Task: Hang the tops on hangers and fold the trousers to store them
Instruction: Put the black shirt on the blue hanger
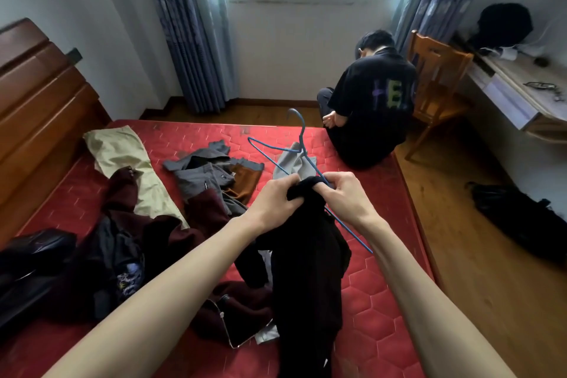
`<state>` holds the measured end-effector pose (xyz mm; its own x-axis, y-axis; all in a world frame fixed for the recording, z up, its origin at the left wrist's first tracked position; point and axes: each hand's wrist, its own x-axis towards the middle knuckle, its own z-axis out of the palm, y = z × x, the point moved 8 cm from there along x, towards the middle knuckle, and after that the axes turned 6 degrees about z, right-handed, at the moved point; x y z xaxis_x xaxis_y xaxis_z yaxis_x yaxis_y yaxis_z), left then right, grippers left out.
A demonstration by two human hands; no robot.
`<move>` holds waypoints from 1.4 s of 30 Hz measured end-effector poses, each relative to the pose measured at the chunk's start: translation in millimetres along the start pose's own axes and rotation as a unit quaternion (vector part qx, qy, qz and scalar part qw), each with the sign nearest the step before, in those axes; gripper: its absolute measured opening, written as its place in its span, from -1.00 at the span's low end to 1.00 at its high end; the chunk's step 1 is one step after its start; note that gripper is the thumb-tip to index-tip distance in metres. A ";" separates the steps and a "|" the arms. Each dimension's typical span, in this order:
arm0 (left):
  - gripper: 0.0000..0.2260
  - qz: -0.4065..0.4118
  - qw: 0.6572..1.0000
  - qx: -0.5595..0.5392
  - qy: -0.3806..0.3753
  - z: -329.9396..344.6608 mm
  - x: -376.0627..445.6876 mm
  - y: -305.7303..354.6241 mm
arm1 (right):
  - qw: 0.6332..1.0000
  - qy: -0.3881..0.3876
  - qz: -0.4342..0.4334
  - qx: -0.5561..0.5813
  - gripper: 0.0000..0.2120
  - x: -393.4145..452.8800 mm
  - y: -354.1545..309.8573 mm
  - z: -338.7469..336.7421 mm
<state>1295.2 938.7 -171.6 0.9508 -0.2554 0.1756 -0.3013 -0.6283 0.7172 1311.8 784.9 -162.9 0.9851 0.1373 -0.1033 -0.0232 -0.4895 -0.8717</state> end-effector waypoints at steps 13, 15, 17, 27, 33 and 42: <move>-0.82 -0.121 0.991 -0.028 -0.057 51.2 -55.2 -93.0 | 0.980 0.064 0.018 0.189 -0.82 -14.1 -16.4 -61.9; -0.78 -0.152 0.987 -0.029 -0.047 50.3 -60.8 -107.0 | 0.982 0.086 0.018 0.166 -0.84 -16.2 -13.2 -77.7; -0.83 -0.143 0.988 -0.026 -0.049 45.5 -57.6 -106.3 | 0.987 0.104 0.025 0.123 -0.82 -17.9 -3.5 -89.9; -0.85 -0.014 0.996 0.034 -0.083 26.4 -25.9 -20.5 | 0.995 0.032 0.097 -0.012 -0.69 -14.8 39.8 -49.7; -0.85 0.001 0.998 0.036 -0.043 11.2 -11.1 12.0 | 0.987 -0.140 0.072 0.040 -0.61 -23.2 18.5 9.8; -0.85 -0.002 1.000 0.000 0.019 -8.1 -7.8 12.9 | 0.987 -0.153 0.026 0.052 -0.89 -20.3 4.6 9.2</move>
<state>1284.5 938.5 -158.3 0.9543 -0.2238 0.1980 -0.2967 -0.6300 0.7177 1290.2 787.8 -169.2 0.8849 0.3759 -0.2750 -0.1048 -0.4147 -0.9039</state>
